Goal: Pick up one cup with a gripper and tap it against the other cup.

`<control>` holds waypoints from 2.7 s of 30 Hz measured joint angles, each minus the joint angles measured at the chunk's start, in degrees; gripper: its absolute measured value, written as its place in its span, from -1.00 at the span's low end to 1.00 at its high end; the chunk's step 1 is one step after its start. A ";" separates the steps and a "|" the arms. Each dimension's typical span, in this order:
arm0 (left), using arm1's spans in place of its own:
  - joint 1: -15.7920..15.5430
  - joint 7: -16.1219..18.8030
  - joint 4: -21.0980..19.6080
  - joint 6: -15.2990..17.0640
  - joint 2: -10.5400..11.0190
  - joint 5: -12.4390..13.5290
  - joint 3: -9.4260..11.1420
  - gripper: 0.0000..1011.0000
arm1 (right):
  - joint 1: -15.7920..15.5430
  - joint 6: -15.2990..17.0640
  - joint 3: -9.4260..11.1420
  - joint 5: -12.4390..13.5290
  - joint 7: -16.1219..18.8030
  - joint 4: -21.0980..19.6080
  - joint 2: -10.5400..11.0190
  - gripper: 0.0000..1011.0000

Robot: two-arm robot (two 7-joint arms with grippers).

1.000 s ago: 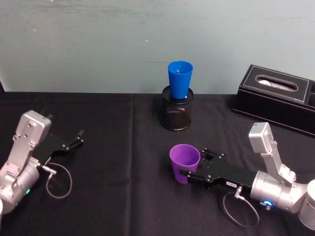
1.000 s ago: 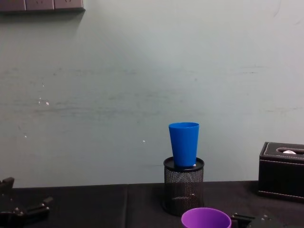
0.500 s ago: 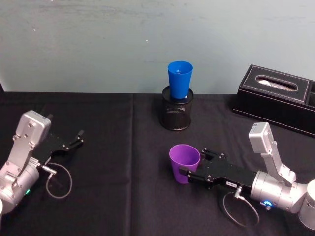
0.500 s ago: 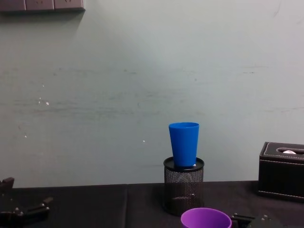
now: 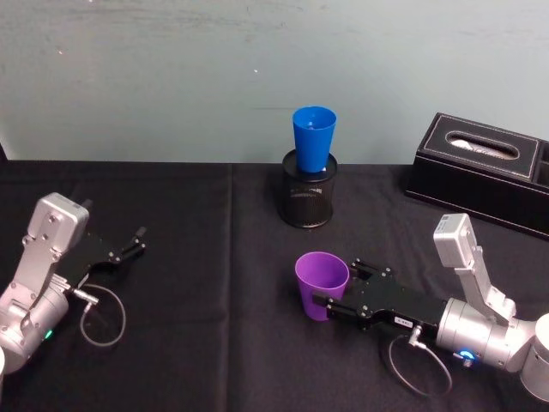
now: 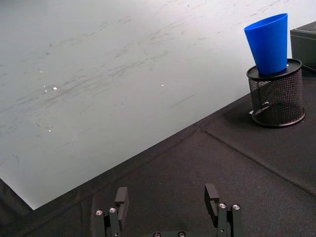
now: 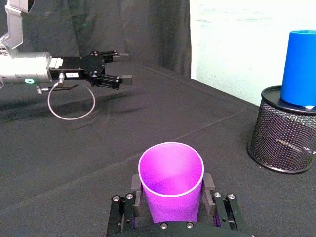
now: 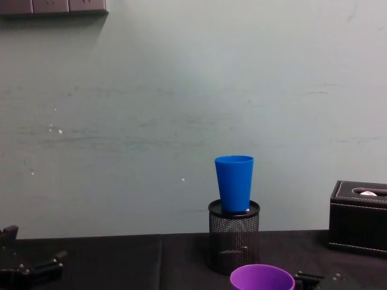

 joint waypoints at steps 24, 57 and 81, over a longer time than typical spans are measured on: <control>0.00 0.00 0.00 0.00 0.00 0.00 0.00 1.00 | -0.13 0.47 0.39 1.16 1.01 -1.10 0.31 0.43; 0.00 0.00 0.00 0.00 0.00 0.00 0.00 1.00 | 1.04 15.60 3.56 11.63 -2.80 -19.95 8.96 0.43; 0.00 0.00 0.00 0.00 0.00 0.00 0.00 1.00 | 1.00 15.74 3.38 11.56 -3.29 -20.27 9.21 0.43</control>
